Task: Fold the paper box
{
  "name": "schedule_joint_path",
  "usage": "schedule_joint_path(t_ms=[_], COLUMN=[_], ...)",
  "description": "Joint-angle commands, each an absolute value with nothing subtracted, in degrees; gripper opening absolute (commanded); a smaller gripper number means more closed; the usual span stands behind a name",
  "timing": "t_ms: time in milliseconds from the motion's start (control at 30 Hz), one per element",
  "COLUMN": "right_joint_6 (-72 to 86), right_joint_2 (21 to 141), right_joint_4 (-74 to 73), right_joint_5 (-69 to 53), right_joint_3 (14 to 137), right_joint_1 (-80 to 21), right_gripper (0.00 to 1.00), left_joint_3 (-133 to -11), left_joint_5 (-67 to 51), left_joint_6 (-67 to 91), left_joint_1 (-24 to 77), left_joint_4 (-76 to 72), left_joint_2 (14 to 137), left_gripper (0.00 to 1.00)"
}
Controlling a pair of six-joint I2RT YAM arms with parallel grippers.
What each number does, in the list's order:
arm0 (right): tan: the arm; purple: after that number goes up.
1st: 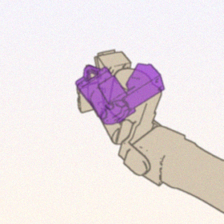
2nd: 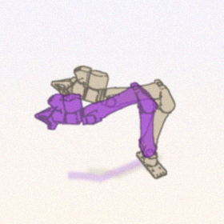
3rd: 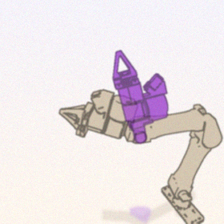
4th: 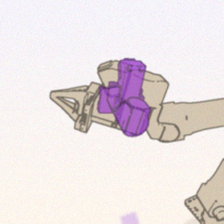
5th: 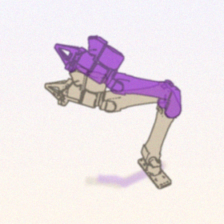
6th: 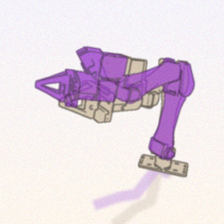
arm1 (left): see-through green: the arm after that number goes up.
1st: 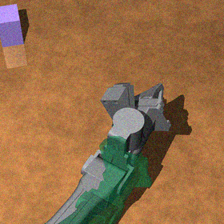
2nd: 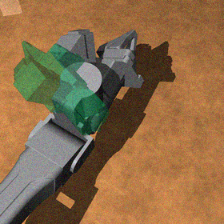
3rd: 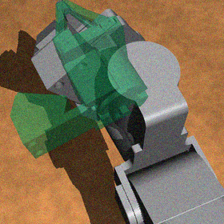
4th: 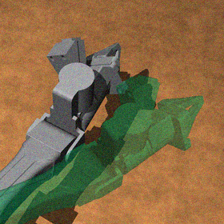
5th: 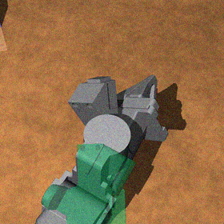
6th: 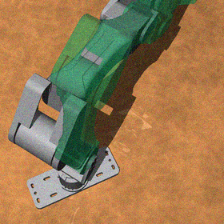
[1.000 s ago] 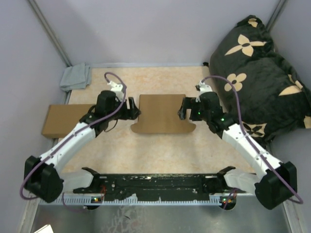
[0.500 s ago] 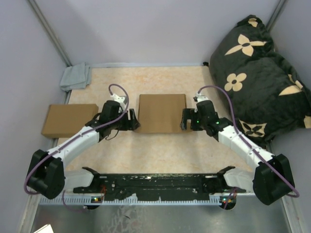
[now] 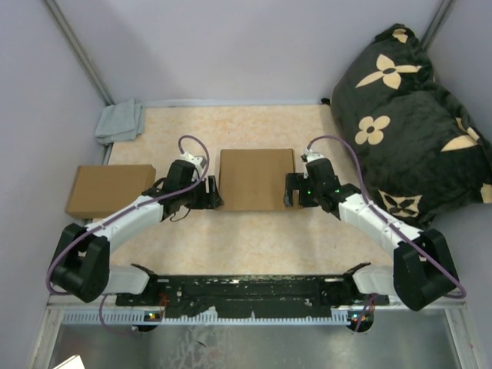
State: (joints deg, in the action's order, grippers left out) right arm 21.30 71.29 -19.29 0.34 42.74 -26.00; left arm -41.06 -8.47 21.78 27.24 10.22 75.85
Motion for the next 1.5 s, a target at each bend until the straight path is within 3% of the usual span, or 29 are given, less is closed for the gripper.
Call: schedule_joint_path(t_ms=[0,867,1467], right_joint_6=[20.18,18.76,19.41], right_joint_2=[72.52,74.63,71.13], right_joint_4=[-15.71,-14.38,-18.67], right_joint_5=[-0.76,-10.67,-14.17], right_joint_3=[44.11,43.8,44.83], right_joint_1=[-25.75,-25.84,-26.91], right_gripper=[0.99,0.96,0.93], left_joint_3=[-43.26,-46.13,-48.36], left_joint_5=[-10.15,-15.96,-19.7], left_joint_6=[21.96,22.81,23.98], left_joint_1=[27.17,28.18,29.02], left_joint_4=[8.56,7.34,12.47], left_joint_2=[77.5,84.18,80.47], left_gripper=[0.71,0.68,0.61])
